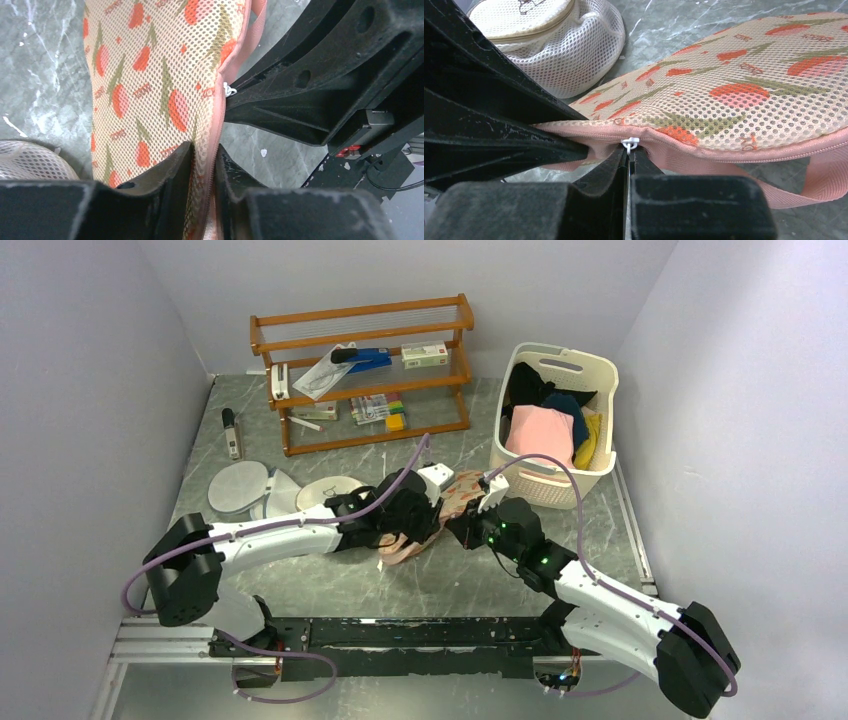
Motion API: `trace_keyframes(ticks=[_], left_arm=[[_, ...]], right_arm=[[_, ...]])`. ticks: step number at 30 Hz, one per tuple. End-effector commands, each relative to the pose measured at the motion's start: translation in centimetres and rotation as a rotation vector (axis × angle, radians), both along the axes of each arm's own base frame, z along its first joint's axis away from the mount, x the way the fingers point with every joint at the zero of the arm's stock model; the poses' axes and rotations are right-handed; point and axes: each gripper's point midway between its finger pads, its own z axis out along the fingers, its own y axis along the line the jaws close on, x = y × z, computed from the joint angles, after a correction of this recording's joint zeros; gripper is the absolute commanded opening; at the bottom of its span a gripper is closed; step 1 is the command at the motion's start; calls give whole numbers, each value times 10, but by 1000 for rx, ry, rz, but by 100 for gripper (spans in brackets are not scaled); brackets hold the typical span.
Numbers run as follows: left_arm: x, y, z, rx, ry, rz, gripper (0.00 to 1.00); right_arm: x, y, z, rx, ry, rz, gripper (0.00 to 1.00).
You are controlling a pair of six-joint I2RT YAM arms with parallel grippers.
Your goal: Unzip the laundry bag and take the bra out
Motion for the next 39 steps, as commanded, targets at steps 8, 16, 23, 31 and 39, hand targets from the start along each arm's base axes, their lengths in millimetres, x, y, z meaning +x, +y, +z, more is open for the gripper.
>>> trace_keyframes(ticks=[8, 16, 23, 31, 39], left_arm=[[2, 21, 5, -10, -29, 69, 7], [-6, 35, 0, 4, -25, 74, 7], [-15, 45, -7, -31, 17, 111, 7], [-19, 52, -17, -7, 35, 114, 7], [-27, 32, -3, -52, 40, -1, 35]], right_arm=[[9, -9, 9, 13, -2, -85, 0], [22, -36, -5, -93, 57, -247, 0], [30, -55, -9, -150, 86, -352, 0], [35, -66, -7, -176, 92, -391, 0], [26, -49, 24, -71, -28, -250, 0]])
